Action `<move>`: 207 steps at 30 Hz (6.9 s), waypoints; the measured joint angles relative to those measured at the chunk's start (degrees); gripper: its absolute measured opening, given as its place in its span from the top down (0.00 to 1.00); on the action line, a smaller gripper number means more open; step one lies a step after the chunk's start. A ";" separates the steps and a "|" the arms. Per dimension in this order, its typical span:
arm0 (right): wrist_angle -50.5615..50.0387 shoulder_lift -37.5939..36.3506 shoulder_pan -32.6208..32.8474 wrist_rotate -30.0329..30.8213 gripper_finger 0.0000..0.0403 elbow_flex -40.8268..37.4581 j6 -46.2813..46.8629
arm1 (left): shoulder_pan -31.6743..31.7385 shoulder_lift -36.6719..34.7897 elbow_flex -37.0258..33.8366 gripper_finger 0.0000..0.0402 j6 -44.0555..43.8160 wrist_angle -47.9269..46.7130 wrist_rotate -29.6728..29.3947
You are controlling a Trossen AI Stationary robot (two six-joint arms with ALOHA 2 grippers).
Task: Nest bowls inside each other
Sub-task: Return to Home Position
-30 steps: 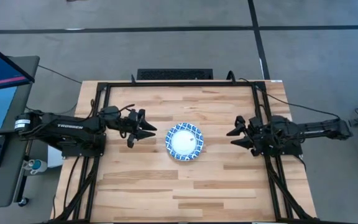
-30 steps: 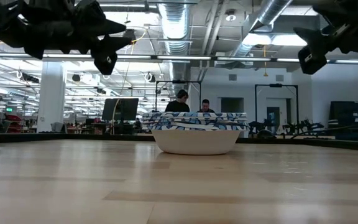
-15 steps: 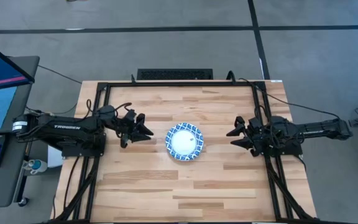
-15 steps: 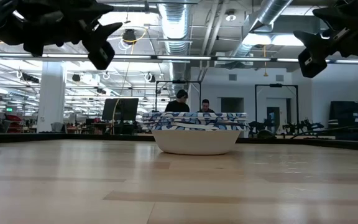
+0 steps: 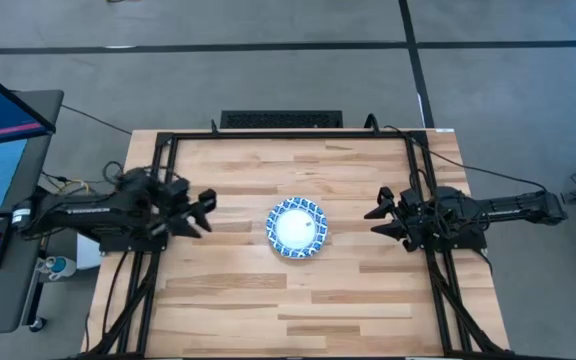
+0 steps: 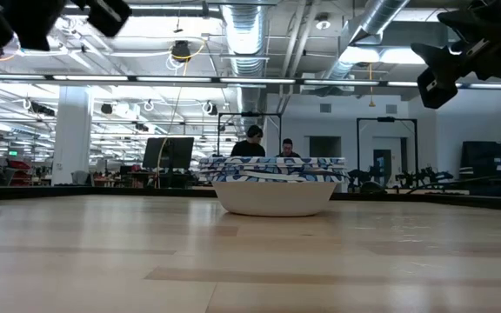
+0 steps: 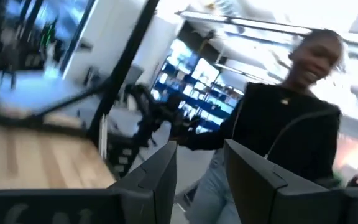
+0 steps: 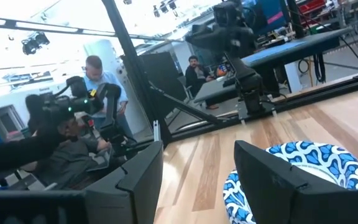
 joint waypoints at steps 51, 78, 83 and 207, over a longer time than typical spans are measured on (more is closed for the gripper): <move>-0.90 0.07 0.00 -7.48 0.45 0.02 2.98 | 1.52 -14.77 -14.97 0.69 29.01 -17.83 0.05; -9.08 0.07 -2.62 -5.92 0.45 -0.44 -7.51 | 1.52 -14.88 -15.67 0.69 37.42 -25.83 -6.13; -9.14 0.07 -2.69 -5.93 0.45 -0.46 -8.62 | 1.52 -14.90 -15.69 0.69 38.40 -25.81 -6.11; -12.52 -11.89 4.17 -4.07 0.45 -0.57 -15.01 | 1.52 -37.13 -15.52 0.69 47.87 -38.68 -34.83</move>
